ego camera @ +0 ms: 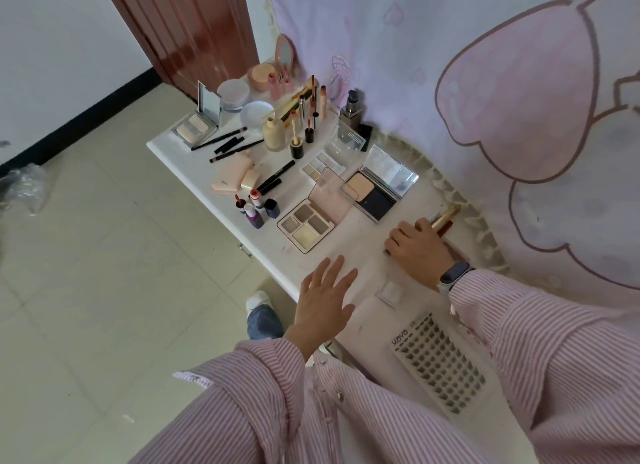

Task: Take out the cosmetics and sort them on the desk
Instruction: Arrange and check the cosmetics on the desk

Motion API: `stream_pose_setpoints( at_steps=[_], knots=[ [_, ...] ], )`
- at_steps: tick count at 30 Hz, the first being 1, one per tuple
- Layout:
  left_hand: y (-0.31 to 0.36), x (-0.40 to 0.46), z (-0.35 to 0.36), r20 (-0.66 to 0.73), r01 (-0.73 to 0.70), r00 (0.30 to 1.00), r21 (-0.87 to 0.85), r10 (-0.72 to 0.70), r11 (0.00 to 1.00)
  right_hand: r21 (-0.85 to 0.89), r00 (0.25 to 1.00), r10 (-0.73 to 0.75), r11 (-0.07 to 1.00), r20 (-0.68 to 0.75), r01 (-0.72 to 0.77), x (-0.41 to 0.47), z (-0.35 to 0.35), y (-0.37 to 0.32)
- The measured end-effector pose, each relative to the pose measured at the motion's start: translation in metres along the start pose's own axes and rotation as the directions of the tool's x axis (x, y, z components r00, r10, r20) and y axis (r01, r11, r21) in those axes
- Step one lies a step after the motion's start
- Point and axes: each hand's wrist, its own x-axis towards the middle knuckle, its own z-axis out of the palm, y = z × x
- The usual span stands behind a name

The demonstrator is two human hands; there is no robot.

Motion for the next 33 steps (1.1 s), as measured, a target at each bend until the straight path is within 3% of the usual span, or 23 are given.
stream_pose_setpoints(
  at_steps=[1,3,5,6,7,8,9,11,12,13,15,18,22,25,28,31,33],
  knots=[
    [-0.001,0.001,-0.001,0.003,-0.001,1.0,-0.004,0.001,1.0,-0.029,0.997,-0.017,0.999,-0.081,0.015,0.001,-0.005,0.004],
    [-0.003,0.002,-0.002,0.005,-0.003,1.0,-0.009,0.003,1.0,0.081,0.954,0.016,0.997,-0.299,0.008,-0.001,-0.012,0.01],
    [-0.004,0.004,-0.004,0.017,0.004,1.0,-0.031,-0.004,1.0,0.27,0.864,0.159,0.962,-0.479,-0.027,-0.002,-0.02,0.01],
    [-0.003,0.005,-0.006,0.023,0.017,1.0,-0.052,-0.016,0.999,0.418,0.818,0.272,0.908,-0.506,-0.043,-0.003,-0.026,0.009],
    [-0.001,0.005,-0.009,0.019,0.035,0.999,-0.095,-0.034,0.995,0.614,0.78,0.411,0.788,-0.472,-0.043,-0.004,-0.033,0.007],
    [0.002,0.006,-0.015,0.008,0.063,0.998,-0.188,-0.062,0.98,0.811,0.747,0.556,0.584,-0.365,-0.039,-0.006,-0.041,0.006],
    [0.006,0.005,-0.021,-0.002,0.093,0.995,-0.346,-0.1,0.934,0.951,0.722,0.666,0.306,-0.186,-0.037,-0.007,-0.049,0.004],
    [0.014,0.001,-0.036,-0.041,0.079,0.988,-0.698,-0.151,0.712,0.961,0.695,0.683,-0.273,0.225,-0.043,-0.008,-0.061,0.0],
    [0.018,-0.003,-0.044,-0.08,0.032,0.985,-0.793,-0.156,0.609,0.874,0.683,0.628,-0.485,0.373,-0.032,-0.009,-0.065,-0.004],
    [0.021,-0.008,-0.051,-0.131,-0.021,0.979,-0.829,-0.158,0.558,0.772,0.676,0.562,-0.635,0.476,-0.015,-0.011,-0.067,-0.008],
    [0.024,-0.02,-0.059,-0.236,-0.099,0.955,-0.826,-0.181,0.554,0.586,0.677,0.446,-0.81,0.585,0.027,-0.017,-0.069,-0.02],
    [0.025,-0.038,-0.063,-0.321,-0.122,0.923,-0.767,-0.212,0.63,0.519,0.687,0.375,-0.855,0.623,-0.004,-0.03,-0.07,-0.035],
    [0.022,-0.052,-0.065,-0.314,-0.075,0.934,-0.642,-0.173,0.763,0.626,0.688,0.392,-0.771,0.611,-0.117,-0.037,-0.076,-0.046],
    [0.022,-0.069,-0.062,-0.284,-0.016,0.935,-0.63,-0.212,0.776,0.752,0.714,0.47,-0.648,0.519,-0.12,-0.043,-0.088,-0.057],
    [0.021,-0.098,-0.056,-0.255,-0.001,0.919,-0.764,-0.3,0.645,0.872,0.811,0.481,-0.485,0.332,-0.069,-0.058,-0.105,-0.071],
    [0.02,-0.137,-0.049,-0.307,-0.123,0.823,-0.918,-0.477,0.378,0.877,0.868,0.406,-0.476,0.287,-0.067,-0.079,-0.12,-0.089],
    [0.022,-0.164,-0.043,-0.343,-0.237,0.736,-0.938,-0.583,0.253,0.866,0.871,0.376,-0.49,0.316,-0.103,-0.098,-0.129,-0.105]
  ],
)
